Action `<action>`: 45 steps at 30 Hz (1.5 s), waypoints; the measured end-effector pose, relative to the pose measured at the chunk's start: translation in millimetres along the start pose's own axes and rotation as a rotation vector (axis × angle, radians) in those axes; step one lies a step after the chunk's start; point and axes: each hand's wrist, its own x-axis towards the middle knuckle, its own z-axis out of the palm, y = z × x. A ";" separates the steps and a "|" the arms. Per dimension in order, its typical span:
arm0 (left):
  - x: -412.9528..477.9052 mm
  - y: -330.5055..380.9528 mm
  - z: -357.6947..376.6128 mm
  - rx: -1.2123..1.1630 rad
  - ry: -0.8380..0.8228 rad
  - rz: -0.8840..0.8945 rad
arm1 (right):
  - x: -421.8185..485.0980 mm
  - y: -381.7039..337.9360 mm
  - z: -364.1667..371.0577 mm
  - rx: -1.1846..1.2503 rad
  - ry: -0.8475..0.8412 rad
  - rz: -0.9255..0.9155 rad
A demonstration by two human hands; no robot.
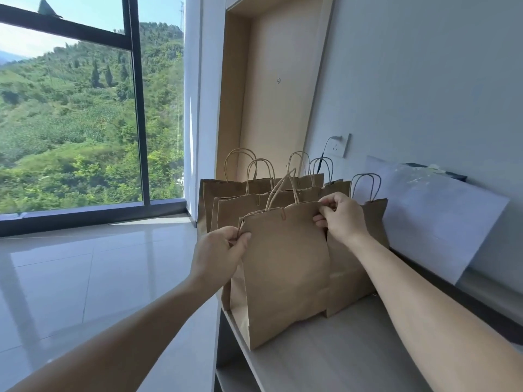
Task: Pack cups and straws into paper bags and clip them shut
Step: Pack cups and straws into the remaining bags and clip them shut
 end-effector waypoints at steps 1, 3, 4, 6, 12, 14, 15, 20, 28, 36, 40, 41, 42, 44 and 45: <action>0.3 0.3 0.8 -0.012 -0.001 -0.002 | -0.5 0.9 -0.1 -0.001 0.001 0.004; -0.7 0.5 2.2 -0.028 -0.004 0.000 | -2.7 2.7 -0.6 -0.019 0.009 0.004; -1.6 0.9 2.3 -0.030 -0.005 0.000 | -4.9 3.0 -0.9 -0.028 0.017 0.004; -1.8 1.8 1.8 -0.026 -0.005 0.009 | -10.3 3.6 -1.6 -0.034 0.043 0.004; -3.7 3.7 -0.6 0.059 -0.003 0.042 | -31.3 4.0 -3.4 -0.105 0.041 0.030; -4.8 4.3 0.5 0.069 -0.007 0.069 | -39.7 1.4 -6.4 -0.209 0.040 0.016; -4.5 4.8 1.7 0.078 -0.003 0.098 | -44.2 -0.1 -8.2 -0.237 0.043 0.012; -4.9 17.0 9.2 0.328 0.166 0.440 | -81.5 -11.5 -30.4 -0.304 0.000 -0.009; -61.1 106.6 60.1 0.649 -0.137 0.687 | -188.7 -26.6 -141.4 -0.574 -0.198 0.094; -227.3 247.4 138.2 0.540 -0.606 0.751 | -374.1 -7.0 -312.2 -0.755 -0.032 0.274; -328.8 308.0 177.6 0.503 -0.762 0.850 | -482.3 8.1 -390.9 -0.777 0.048 0.415; -354.1 321.3 187.5 0.492 -0.806 0.875 | -508.3 12.2 -407.1 -0.761 0.066 0.458; -380.0 333.3 197.6 0.478 -0.850 0.902 | -533.8 16.8 -421.9 -0.746 0.084 0.500; -431.5 355.6 217.7 0.449 -0.934 0.965 | -581.6 27.6 -449.2 -0.726 0.130 0.577; -456.3 365.6 227.5 0.431 -0.977 0.996 | -603.3 33.1 -461.7 -0.723 0.155 0.615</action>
